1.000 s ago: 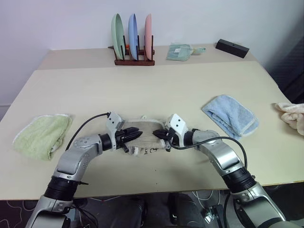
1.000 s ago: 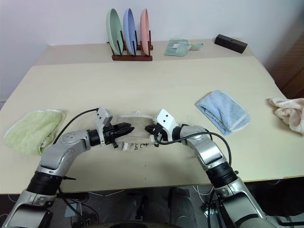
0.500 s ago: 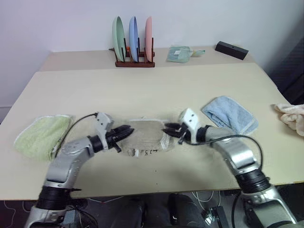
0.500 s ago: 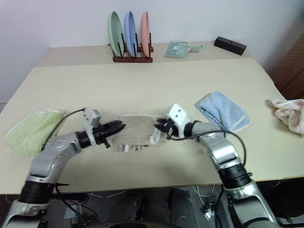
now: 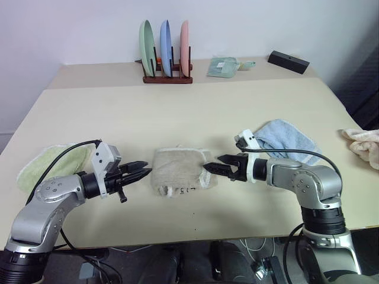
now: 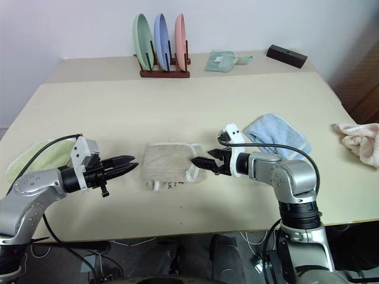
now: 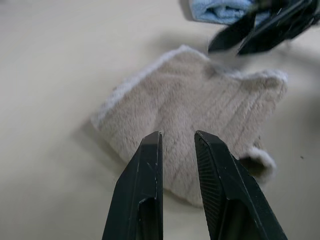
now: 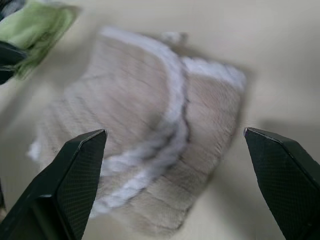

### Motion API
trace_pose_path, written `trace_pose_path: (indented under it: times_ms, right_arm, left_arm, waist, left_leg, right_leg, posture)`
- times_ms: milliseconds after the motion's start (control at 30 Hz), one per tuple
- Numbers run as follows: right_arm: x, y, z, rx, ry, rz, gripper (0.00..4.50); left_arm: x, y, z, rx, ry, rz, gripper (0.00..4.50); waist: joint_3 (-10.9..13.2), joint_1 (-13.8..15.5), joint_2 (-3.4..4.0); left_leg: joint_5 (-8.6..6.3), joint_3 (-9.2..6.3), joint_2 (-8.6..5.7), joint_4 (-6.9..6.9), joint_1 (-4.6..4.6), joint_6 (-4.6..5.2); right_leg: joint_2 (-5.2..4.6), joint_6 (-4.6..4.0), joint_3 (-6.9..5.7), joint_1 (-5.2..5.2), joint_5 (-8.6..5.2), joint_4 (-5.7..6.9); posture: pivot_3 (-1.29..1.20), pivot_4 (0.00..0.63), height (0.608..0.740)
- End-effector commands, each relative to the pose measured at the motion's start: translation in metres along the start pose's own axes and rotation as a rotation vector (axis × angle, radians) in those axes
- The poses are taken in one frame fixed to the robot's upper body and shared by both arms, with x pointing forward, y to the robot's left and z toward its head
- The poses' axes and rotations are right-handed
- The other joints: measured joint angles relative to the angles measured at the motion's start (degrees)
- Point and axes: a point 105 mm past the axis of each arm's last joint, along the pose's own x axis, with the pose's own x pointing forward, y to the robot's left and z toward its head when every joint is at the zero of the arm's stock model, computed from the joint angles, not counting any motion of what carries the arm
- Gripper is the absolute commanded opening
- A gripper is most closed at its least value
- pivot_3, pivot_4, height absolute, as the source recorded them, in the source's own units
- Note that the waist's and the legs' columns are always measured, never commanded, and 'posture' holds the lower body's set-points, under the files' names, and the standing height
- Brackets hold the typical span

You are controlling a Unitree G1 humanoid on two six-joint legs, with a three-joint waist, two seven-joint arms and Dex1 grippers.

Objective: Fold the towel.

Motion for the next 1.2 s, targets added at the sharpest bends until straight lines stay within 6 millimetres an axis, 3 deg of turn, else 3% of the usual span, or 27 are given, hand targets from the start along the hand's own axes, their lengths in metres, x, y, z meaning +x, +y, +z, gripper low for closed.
trace_pose_path:
  times_ms: [33,267,367,600,800,867,933,1067,1133,1200]
  right_arm:
    - [0.008,0.006,0.004,0.031,-0.007,0.028,4.47]
    - [0.028,0.023,0.006,0.089,-0.004,0.104,4.47]
    - [0.032,0.027,0.008,0.087,-0.001,0.121,3.65]
    - [0.03,0.03,0.011,0.112,-0.021,0.14,0.08]
    - [0.02,0.03,0.025,0.118,-0.085,0.148,0.03]
    - [0.003,0.027,0.048,0.1,-0.183,0.126,0.03]
    - [-0.025,0.014,0.084,0.084,-0.334,0.053,0.03]
    - [-0.084,-0.016,0.13,0.086,-0.55,-0.132,0.03]
    - [-0.114,-0.032,0.145,0.112,-0.642,-0.238,0.03]
    - [-0.144,-0.054,0.146,0.177,-0.706,-0.355,0.03]
  left_arm:
    - [0.002,-0.009,0.005,0.02,-0.02,-0.038,0.98]
    - [0.002,-0.016,0.009,0.036,-0.025,-0.07,0.98]
    - [0.002,-0.015,0.01,0.036,-0.027,-0.062,0.98]
    - [-0.001,-0.014,0.007,0.035,-0.017,-0.046,0.98]
    - [-0.001,-0.013,0.005,0.039,-0.016,-0.038,0.98]
    - [0.001,-0.01,0.008,0.042,-0.021,-0.031,0.98]
    - [0.003,-0.007,0.012,0.046,-0.031,-0.022,0.98]
    - [0.01,-0.005,0.016,0.038,-0.054,-0.031,0.98]
    - [0.015,-0.005,0.015,0.037,-0.062,-0.046,0.98]
    - [0.022,-0.006,0.015,0.037,-0.076,-0.063,0.98]
  waist:
    - [0.0,-0.08,0.0]
    - [0.0,-0.12,0.01]
    - [0.02,-0.12,0.03]
    - [0.03,-0.12,0.05]
    - [0.03,-0.09,0.05]
    - [0.05,-0.06,0.08]
    - [0.1,-0.01,0.15]
    - [0.16,0.15,0.21]
    - [0.16,0.02,0.21]
    - [0.15,0.01,0.21]
  left_leg:
    - [0.0,0.0,0.0,-0.01,0.0,0.0]
    - [0.01,0.01,0.01,-0.05,0.02,-0.01]
    - [0.01,0.01,0.01,-0.06,0.01,-0.01]
    - [0.01,0.01,0.0,-0.1,0.01,-0.01]
    - [0.01,0.01,0.0,-0.11,0.01,-0.01]
    - [0.01,0.01,0.0,-0.11,0.01,-0.01]
    - [0.0,0.01,-0.01,-0.11,-0.02,-0.01]
    - [0.0,0.0,-0.06,-0.16,-0.02,0.01]
    - [0.01,0.0,-0.05,-0.39,0.02,0.0]
    - [0.02,0.01,-0.03,-0.47,0.0,-0.02]
  right_leg:
    - [0.0,0.0,0.0,-0.01,0.0,0.0]
    - [0.02,0.0,0.0,-0.02,0.0,0.0]
    - [0.02,0.0,0.0,-0.03,0.0,-0.01]
    - [0.02,0.0,0.0,-0.04,0.0,-0.02]
    - [0.02,0.0,0.0,-0.04,0.0,-0.03]
    - [0.02,0.0,0.0,-0.04,0.0,-0.03]
    - [0.01,0.0,0.0,-0.05,0.0,-0.04]
    - [-0.03,0.01,-0.01,-0.06,0.01,-0.06]
    - [-0.04,0.01,-0.01,-0.07,0.0,-0.17]
    - [-0.04,0.0,0.0,-0.16,0.0,-0.17]
  posture:
    - [0.0,0.15,0.737]
    - [0.0,0.15,0.737]
    - [0.0,0.15,0.737]
    - [0.0,0.15,0.737]
    - [0.0,0.15,0.737]
    - [0.0,0.15,0.737]
    - [0.0,0.15,0.737]
    - [0.0,0.15,0.737]
    - [0.0,0.15,0.737]
    - [0.0,0.15,0.737]
